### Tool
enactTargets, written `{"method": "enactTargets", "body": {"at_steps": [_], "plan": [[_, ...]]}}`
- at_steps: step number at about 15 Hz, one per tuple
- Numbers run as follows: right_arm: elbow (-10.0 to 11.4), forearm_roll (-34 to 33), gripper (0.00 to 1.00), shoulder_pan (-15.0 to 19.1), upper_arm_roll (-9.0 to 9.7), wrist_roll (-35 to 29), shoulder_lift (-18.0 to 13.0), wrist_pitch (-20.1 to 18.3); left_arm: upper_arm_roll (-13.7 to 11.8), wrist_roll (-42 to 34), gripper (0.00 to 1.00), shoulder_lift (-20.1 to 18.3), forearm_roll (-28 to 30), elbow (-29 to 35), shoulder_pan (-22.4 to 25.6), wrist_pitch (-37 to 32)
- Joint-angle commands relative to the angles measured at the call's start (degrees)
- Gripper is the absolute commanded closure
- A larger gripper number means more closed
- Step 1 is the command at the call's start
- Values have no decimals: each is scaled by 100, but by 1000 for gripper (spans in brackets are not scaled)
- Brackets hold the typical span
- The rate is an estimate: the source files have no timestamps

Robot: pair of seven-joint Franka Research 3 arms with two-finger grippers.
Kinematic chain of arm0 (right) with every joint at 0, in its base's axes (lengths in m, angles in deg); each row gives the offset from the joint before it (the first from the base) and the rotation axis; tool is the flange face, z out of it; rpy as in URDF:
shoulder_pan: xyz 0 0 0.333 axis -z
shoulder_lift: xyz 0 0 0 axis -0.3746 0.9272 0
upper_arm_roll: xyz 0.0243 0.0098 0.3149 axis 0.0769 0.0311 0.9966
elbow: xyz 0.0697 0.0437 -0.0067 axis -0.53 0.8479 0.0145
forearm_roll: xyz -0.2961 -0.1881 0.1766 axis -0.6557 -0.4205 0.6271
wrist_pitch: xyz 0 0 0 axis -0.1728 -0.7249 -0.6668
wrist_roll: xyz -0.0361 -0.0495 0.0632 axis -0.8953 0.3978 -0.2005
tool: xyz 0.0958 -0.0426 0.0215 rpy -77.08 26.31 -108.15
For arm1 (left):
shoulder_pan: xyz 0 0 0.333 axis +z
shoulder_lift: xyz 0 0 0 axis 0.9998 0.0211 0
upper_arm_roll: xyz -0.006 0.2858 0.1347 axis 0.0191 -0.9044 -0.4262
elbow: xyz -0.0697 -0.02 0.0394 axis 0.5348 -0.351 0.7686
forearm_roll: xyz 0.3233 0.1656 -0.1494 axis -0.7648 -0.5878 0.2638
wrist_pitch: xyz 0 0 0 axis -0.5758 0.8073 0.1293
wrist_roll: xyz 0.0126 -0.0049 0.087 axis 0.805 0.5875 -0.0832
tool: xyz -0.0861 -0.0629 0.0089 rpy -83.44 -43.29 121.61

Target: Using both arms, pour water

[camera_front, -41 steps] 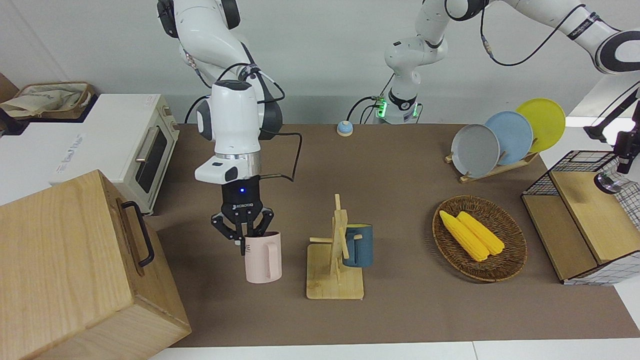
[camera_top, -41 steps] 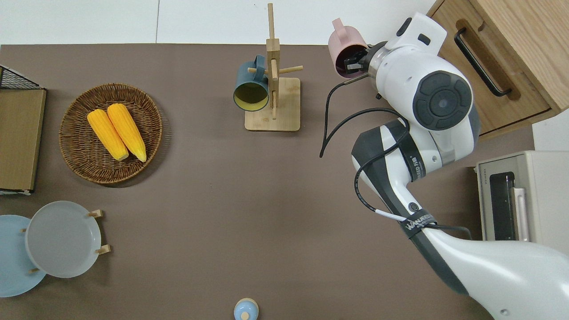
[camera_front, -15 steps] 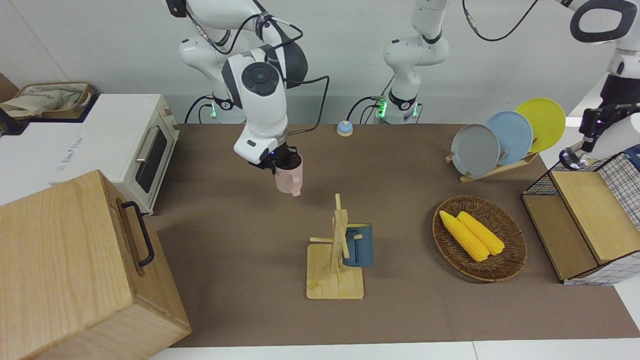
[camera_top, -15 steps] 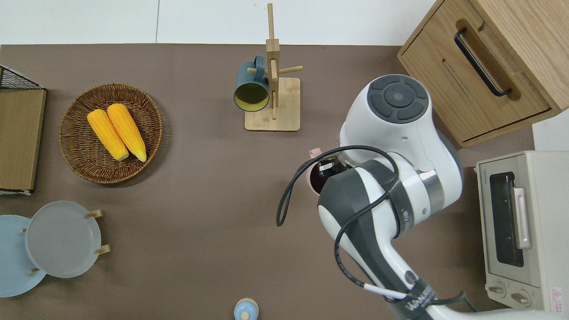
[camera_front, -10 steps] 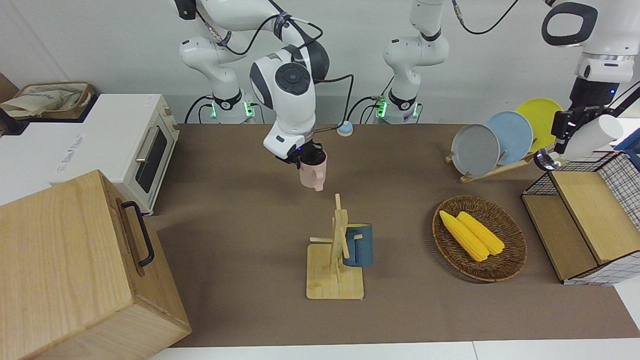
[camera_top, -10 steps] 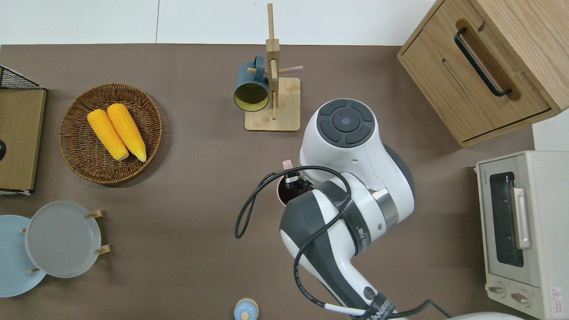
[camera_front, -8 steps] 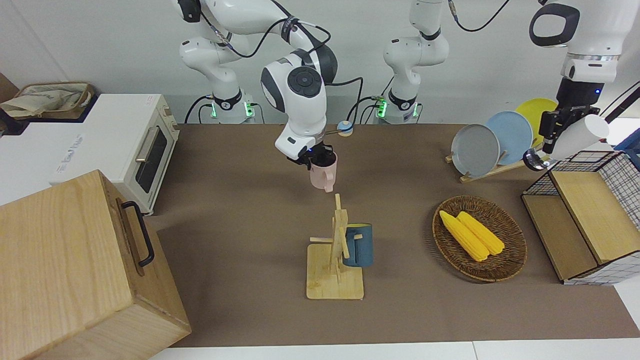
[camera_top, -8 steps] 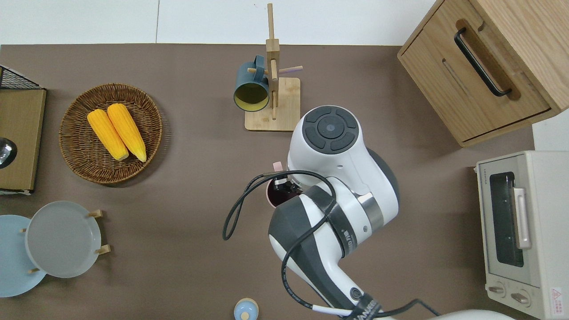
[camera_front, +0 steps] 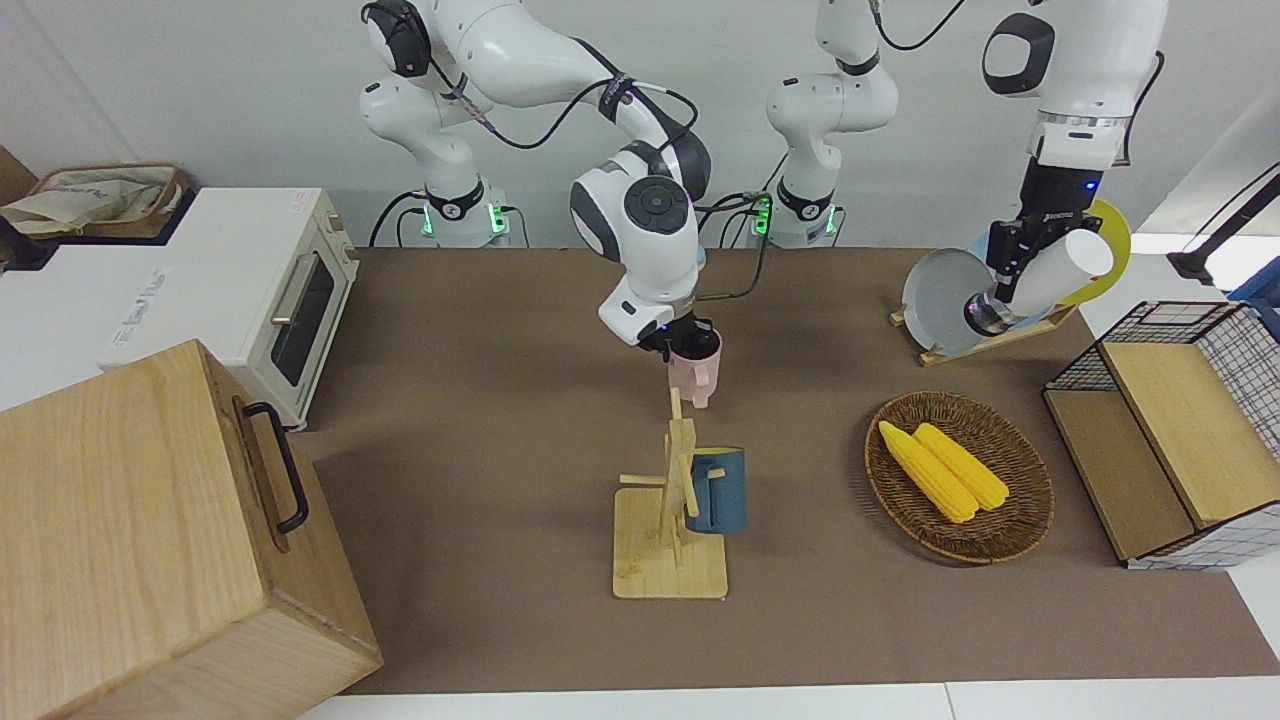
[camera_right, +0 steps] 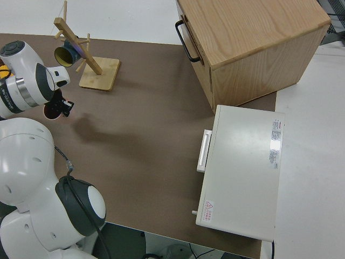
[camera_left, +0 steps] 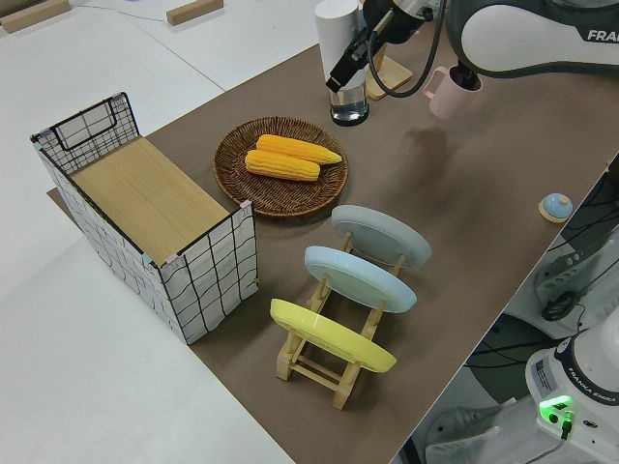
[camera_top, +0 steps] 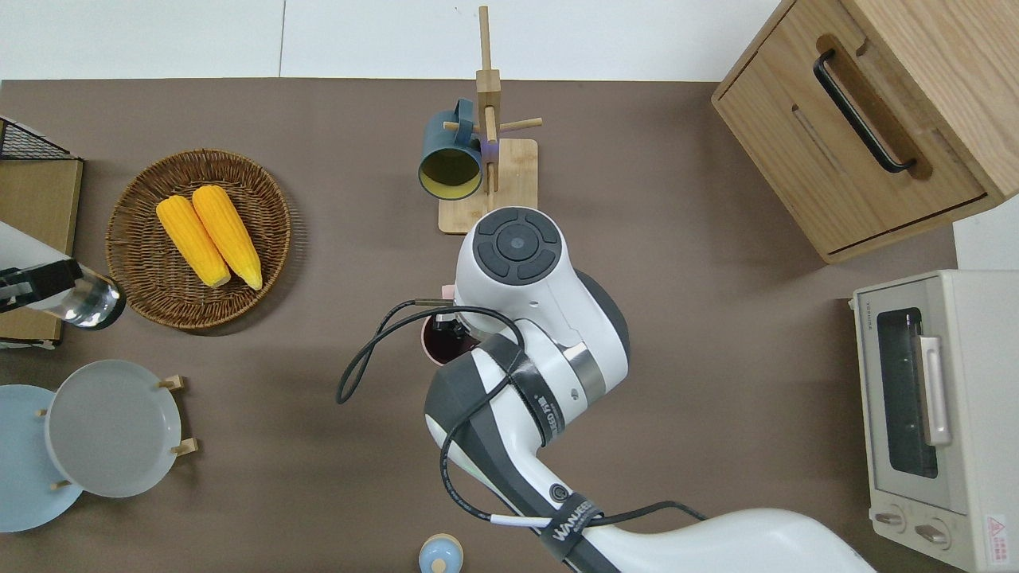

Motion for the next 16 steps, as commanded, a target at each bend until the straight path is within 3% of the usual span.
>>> {"method": "enactTargets", "body": {"at_steps": [1,5,8,13,14,15,16], "plan": [[-300,204,1000,-153,-17,-364,316,335,207,257,967,-598,-185,634,-26,210],[-642,248,1000,-390,-17,-636,746,581,348,310,967,-818,-185,977,-43,210],[-661,248,1000,-575,-17,-900,949,986,401,381,965,-853,-185,1065,-52,210],[-669,248,1000,-628,-17,-1033,1002,1048,401,372,959,-853,-185,1074,-70,201],[-669,239,856,-620,-17,-1024,1002,1039,401,372,957,-853,-185,1083,-78,201],[-661,213,342,-620,-17,-1024,1002,1039,401,372,957,-853,-185,1083,-78,201],[-669,152,29,-637,-26,-989,993,996,401,372,957,-853,-185,1083,-78,201]]}}
